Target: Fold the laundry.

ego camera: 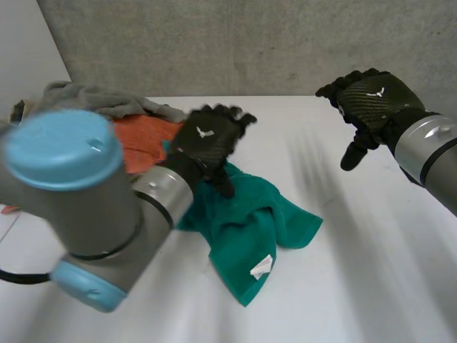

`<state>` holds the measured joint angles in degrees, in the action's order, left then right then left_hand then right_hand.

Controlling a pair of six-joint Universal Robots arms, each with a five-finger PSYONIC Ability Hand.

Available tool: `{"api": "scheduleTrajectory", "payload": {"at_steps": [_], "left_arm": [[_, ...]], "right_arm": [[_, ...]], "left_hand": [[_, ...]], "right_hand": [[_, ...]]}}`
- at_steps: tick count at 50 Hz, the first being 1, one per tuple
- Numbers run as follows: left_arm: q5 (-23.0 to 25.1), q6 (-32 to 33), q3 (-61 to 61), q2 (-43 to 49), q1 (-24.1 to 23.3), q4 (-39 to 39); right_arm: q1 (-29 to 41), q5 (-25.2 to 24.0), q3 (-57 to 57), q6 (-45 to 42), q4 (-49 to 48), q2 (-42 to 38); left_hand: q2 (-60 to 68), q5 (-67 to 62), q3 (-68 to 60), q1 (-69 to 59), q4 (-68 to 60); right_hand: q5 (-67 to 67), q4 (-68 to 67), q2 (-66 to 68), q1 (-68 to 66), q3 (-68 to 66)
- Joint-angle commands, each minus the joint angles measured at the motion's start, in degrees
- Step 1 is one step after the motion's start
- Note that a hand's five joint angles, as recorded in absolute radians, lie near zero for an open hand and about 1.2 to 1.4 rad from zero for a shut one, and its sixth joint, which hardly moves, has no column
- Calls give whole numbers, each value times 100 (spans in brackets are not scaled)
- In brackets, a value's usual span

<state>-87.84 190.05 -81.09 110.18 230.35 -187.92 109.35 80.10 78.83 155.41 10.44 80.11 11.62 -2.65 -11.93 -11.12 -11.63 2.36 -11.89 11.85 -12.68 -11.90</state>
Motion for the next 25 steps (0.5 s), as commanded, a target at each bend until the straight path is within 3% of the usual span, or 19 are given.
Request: {"api": "scheduleTrajectory", "payload": {"at_steps": [1,6,10,15,20,25], "left_arm": [[39,23,-206,-893,861,142],[398,50,-74,-692,1477,194],[943,225,171,203,1644,265],[1322,1163,838,1415,1706,458],[1410,2052,1551,2427,1679,467],[1717,2352,2193,3087,1706,502]], "right_arm": [[60,146,-158,-556,924,5],[104,76,-61,189,1022,-328],[209,67,-35,1138,733,-812],[253,32,184,2420,-136,-1303],[376,-161,238,2643,-490,-1726],[578,-364,176,2669,-578,-2174]], "left_hand": [[44,59,-13,-94,-43],[95,8,-64,-145,-94],[61,41,-31,-111,-61],[-89,192,120,40,90],[-124,226,154,74,124],[-40,143,71,-9,41]], "right_hand": [[-236,189,-185,268,190],[-236,189,-185,268,190],[-236,189,-185,268,190],[-236,189,-185,268,190],[-236,189,-185,268,190],[-236,189,-185,268,190]]}}
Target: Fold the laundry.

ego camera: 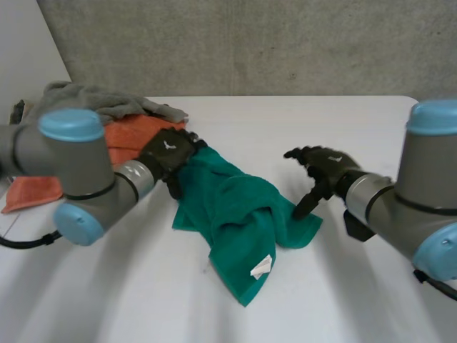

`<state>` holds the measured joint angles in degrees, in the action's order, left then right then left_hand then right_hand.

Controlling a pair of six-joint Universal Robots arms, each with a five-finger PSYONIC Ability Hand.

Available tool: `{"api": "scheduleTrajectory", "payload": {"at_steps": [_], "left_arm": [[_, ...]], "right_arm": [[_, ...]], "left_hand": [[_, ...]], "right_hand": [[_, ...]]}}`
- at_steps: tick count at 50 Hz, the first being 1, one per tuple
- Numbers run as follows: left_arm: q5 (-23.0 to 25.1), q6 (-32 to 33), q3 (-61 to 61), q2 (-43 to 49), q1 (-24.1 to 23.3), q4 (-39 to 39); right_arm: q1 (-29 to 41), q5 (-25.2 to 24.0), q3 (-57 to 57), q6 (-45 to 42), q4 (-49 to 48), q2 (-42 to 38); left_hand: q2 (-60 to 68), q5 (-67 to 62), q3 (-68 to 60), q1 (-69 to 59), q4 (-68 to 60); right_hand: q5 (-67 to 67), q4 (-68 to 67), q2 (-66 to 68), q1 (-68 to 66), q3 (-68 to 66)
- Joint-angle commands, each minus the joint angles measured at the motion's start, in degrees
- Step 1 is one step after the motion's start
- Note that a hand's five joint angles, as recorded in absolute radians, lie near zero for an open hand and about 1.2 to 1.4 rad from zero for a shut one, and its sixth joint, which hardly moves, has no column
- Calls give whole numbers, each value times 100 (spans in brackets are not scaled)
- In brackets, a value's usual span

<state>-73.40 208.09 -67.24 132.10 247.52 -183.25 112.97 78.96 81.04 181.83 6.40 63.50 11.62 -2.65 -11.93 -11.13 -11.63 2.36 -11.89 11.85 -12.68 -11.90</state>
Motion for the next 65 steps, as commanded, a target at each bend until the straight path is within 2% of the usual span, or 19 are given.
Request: {"api": "scheduleTrajectory", "payload": {"at_steps": [1,4,8,9,10,15,19,20,28,32,36,42,46,47,50,51,56,61,65], "left_arm": [[326,549,887,974,-11,61],[458,549,1072,1124,-63,254],[484,531,1099,1107,-142,299],[441,531,1099,1081,-203,290],[423,531,1099,1046,-239,290],[2,531,994,659,-336,281],[-491,478,783,238,-362,316],[-604,452,626,-59,-371,333],[-650,-92,-455,-2150,-424,281],[-667,-391,-912,-3047,-459,281],[-676,-497,-1317,-3515,-485,290],[-676,-445,-1363,-3096,-503,80],[-1070,-287,-363,-2120,-494,-641],[-1437,-138,223,-1788,-485,-886],[-1852,187,1096,-1408,-494,-1204],[-2010,406,1638,-1224,-485,-1370],[-2064,601,2364,-1081,-564,-1626],[-2073,575,1839,-1125,-757,-1591],[-2073,593,662,-1502,-863,-1574]], "right_arm": [[225,-276,-62,37,-192,-592],[313,-337,-158,2,-315,-882],[445,-302,-202,-16,-412,-962],[427,-276,-228,-7,-464,-927],[427,-267,-237,-16,-499,-910],[366,-171,-395,-121,-588,-497],[295,-47,-466,-823,-491,39],[287,5,-457,-1303,-430,231],[304,418,-536,-3423,-201,1268],[287,585,-624,-4100,-192,1568],[286,559,-651,-4646,-210,1613],[322,612,-843,-5113,-358,1368],[322,927,-1502,-5113,-1078,621],[322,1189,-1825,-5113,-1506,368],[348,1551,-2275,-5166,-2290,102],[357,1709,-2477,-5183,-2858,14],[357,1772,-2637,-5219,-4155,-39],[374,1737,-2567,-5219,-3938,-39],[348,1579,-2435,-5149,-2867,-74]], "left_hand": [[10,92,20,-59,-10],[663,-560,-632,-712,-662],[4911,-4808,-4880,-4960,-4910],[6819,-6716,-6788,-6868,-6818],[6838,-6735,-6807,-6887,-6837],[6838,-6735,-6807,-6887,-6837],[6838,-6735,-6807,-6887,-6837],[6838,-6735,-6807,-6887,-6837],[6838,-6735,-6807,-6887,-6837],[6838,-6735,-6807,-6887,-6837],[6838,-6735,-6807,-6887,-6837],[6838,-6735,-6807,-6887,-6837],[6838,-6735,-6807,-6887,-6837],[6838,-6735,-6807,-6887,-6837],[6838,-6735,-6807,-6887,-6837],[6838,-6735,-6807,-6887,-6837],[6838,-6735,-6807,-6887,-6837],[6838,-6735,-6807,-6887,-6837],[6838,-6735,-6807,-6887,-6837]], "right_hand": [[-236,189,-185,268,190],[-236,189,-185,268,190],[4118,-4165,4169,-4086,-4164],[5927,-5975,5979,-5895,-5973],[6755,-6803,6807,-6724,-6801],[6764,-6811,6815,-6732,-6810],[6764,-6811,6815,-6732,-6810],[6764,-6811,6815,-6732,-6810],[6764,-6811,6815,-6732,-6810],[6764,-6811,6815,-6732,-6810],[6764,-6811,6815,-6732,-6810],[6764,-6811,6815,-6732,-6810],[6764,-6811,6815,-6732,-6810],[6764,-6811,6815,-6732,-6810],[6764,-6811,6815,-6732,-6810],[6764,-6811,6815,-6732,-6810],[6764,-6811,6815,-6732,-6810],[6764,-6811,6815,-6732,-6810],[6764,-6811,6815,-6732,-6810]]}}
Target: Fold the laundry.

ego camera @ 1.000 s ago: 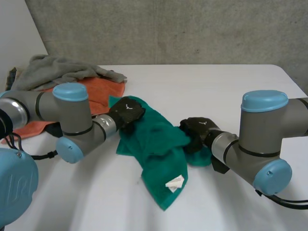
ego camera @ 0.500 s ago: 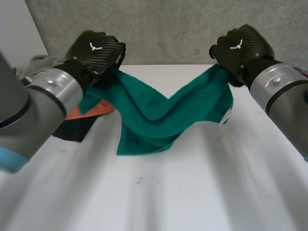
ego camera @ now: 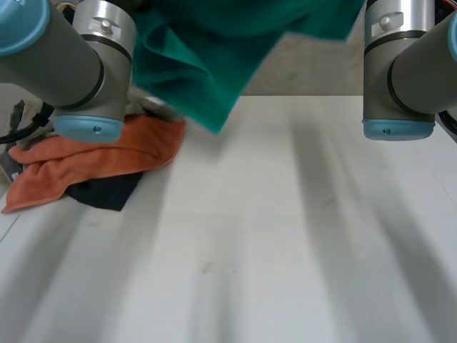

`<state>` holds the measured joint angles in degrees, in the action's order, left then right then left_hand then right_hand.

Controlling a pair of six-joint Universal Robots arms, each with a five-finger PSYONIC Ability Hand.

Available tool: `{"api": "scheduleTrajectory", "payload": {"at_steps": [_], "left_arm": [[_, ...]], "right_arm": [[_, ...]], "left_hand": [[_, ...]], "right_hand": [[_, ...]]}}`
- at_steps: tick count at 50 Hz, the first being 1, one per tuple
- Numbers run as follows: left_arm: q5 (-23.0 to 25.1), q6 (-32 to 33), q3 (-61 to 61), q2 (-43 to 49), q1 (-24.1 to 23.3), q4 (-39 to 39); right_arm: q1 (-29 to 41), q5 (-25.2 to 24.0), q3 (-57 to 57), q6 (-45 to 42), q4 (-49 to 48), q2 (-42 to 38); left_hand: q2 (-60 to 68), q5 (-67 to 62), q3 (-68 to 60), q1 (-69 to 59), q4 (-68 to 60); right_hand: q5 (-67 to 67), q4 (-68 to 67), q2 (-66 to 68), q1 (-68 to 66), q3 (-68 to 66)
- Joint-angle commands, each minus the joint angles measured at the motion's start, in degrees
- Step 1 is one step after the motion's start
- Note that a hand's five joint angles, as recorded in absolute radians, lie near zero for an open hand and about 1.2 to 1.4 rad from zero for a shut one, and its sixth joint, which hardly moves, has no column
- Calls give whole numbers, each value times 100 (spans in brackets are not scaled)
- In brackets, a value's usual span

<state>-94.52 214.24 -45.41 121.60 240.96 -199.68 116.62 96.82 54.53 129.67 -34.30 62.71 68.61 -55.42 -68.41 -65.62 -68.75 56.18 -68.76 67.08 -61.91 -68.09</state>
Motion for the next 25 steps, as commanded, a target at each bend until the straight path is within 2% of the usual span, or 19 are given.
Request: {"api": "scheduleTrajectory", "payload": {"at_steps": [1,5,9,13,19,23,25], "left_arm": [[30,-32,-1758,-557,-207,87],[39,-41,-2927,-883,-312,333],[30,-58,-3964,-1461,-532,632],[21,-102,-4414,-1980,-646,632],[39,-383,-4468,-2105,-673,632],[74,-401,-4415,-1729,-682,632],[39,-366,-4284,-1221,-690,641]], "right_arm": [[-52,-286,260,68,1772,-21],[-139,-322,400,94,3240,-39],[-263,-313,611,330,4087,22],[-377,-304,752,821,4151,206],[-649,-401,770,1228,4151,655],[-685,-603,770,1228,4142,121],[-685,-629,761,1219,4142,-309]], "left_hand": [[1139,-1458,-1159,-1438,-1125],[1139,-1458,-1159,-1438,-1125],[1139,-1458,-1159,-1438,-1125],[1139,-1458,-1159,-1438,-1125],[1139,-1458,-1159,-1438,-1125],[1139,-1458,-1159,-1438,-1125],[1139,-1458,-1159,-1438,-1125]], "right_hand": [[1382,-1124,1292,-1809,-1191],[1382,-1124,1292,-1809,-1191],[1382,-1124,1292,-1809,-1191],[1382,-1124,1292,-1809,-1191],[1382,-1124,1292,-1809,-1191],[1382,-1124,1292,-1809,-1191],[1382,-1124,1292,-1809,-1191]]}}
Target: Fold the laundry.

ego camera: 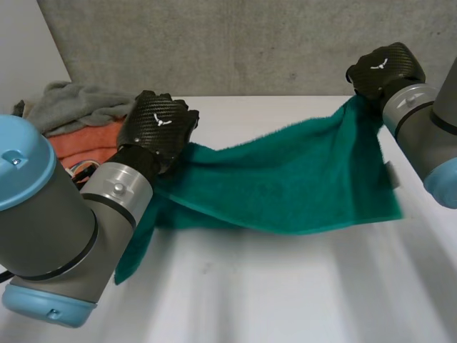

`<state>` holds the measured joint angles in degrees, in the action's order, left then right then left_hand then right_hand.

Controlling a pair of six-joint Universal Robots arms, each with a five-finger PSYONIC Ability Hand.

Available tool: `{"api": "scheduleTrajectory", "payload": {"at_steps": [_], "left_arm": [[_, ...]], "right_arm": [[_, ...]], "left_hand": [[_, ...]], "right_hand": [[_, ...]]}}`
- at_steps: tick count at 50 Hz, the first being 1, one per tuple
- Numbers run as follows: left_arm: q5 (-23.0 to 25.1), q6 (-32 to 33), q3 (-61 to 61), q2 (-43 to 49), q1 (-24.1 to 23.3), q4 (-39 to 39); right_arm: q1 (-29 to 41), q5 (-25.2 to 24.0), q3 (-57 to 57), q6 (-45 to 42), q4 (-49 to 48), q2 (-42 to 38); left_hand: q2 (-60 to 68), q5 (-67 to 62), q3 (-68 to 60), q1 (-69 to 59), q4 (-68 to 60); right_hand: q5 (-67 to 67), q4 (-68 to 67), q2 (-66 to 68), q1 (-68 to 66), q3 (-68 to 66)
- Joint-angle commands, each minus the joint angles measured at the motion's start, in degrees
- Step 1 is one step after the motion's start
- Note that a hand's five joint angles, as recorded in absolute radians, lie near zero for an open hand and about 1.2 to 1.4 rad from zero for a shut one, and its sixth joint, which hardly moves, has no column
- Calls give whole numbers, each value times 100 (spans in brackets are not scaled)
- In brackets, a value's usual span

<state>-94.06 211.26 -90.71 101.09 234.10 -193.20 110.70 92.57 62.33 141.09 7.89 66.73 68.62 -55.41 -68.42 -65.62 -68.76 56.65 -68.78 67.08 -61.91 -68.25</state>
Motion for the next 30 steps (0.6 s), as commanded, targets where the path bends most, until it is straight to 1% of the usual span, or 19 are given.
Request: {"api": "scheduleTrajectory", "payload": {"at_steps": [1,4,7,10,11,12,16,17,18,19,20,21,22,23,26,27,30], "left_arm": [[-7,-76,308,990,-5,-8],[2,-85,588,1560,4,28],[-7,-76,817,1940,13,19],[11,-67,1230,2353,56,19],[2,-67,1335,2441,57,19],[-7,-67,1554,2590,65,19],[2,-76,1969,2715,83,1],[-7,-84,2021,2715,92,1],[-7,-93,2066,2706,92,1],[-7,-111,2101,2688,100,1],[-7,-94,2101,2688,92,1],[-15,-85,2101,2679,74,1],[-24,-85,2084,2662,65,1],[-24,-93,2049,2523,57,36],[-24,-128,1935,2188,65,80],[-16,-137,1743,1952,65,141],[-15,-172,1390,1608,57,238]], "right_arm": [[-92,-187,-20,77,-77,-844],[-92,-204,-81,77,-103,-1318],[-75,-195,-142,86,-156,-1627],[-75,-178,-187,147,-576,-1874],[-84,-160,-187,147,-734,-1900],[-92,-38,-143,156,-1067,-1874],[-101,340,41,261,-1693,-1629],[-101,367,120,270,-1737,-1532],[-110,359,191,288,-1755,-1409],[-180,272,339,323,-1729,-1095],[-198,218,402,332,-1712,-970],[-224,140,481,332,-1694,-812],[-242,52,577,341,-1650,-654],[-268,-158,761,341,-1493,-365],[-303,-440,1052,279,-1054,-20],[-356,-589,1192,270,-661,146],[-522,-740,1395,270,9,279]], "left_hand": [[1138,-1459,-1158,-1438,-1124],[1138,-1459,-1158,-1438,-1124],[1138,-1459,-1158,-1438,-1124],[1138,-1459,-1158,-1438,-1124],[1138,-1459,-1158,-1438,-1124],[1138,-1459,-1158,-1438,-1124],[1138,-1459,-1158,-1438,-1124],[557,-878,-577,-857,-543],[-314,-7,294,15,329],[-2871,2550,2851,2571,2885],[-4162,3841,4142,3862,4176],[-5058,4737,5038,4758,5072],[-5300,4979,5280,5000,5314],[-5319,4998,5299,5019,5333],[-5453,5132,5433,5154,5468],[-5454,5133,5434,5154,5468],[-5470,5149,5450,5171,5485]], "right_hand": [[1335,-1122,1292,-1809,-1175],[1335,-1122,1292,-1809,-1175],[1335,-1122,1292,-1809,-1175],[-1307,1520,-1350,833,1467],[-2632,2845,-2675,2158,2792],[-5665,5878,-5708,5191,5825],[-5665,5878,-5708,5191,5825],[-5665,5878,-5708,5191,5825],[-5665,5878,-5708,5191,5825],[-5665,5878,-5708,5191,5825],[-5665,5878,-5708,5191,5825],[-5665,5878,-5708,5191,5825],[-5665,5878,-5708,5191,5825],[-5665,5878,-5708,5191,5825],[-5665,5878,-5708,5191,5825],[-5665,5878,-5708,5191,5825],[-5665,5878,-5708,5191,5825]]}}
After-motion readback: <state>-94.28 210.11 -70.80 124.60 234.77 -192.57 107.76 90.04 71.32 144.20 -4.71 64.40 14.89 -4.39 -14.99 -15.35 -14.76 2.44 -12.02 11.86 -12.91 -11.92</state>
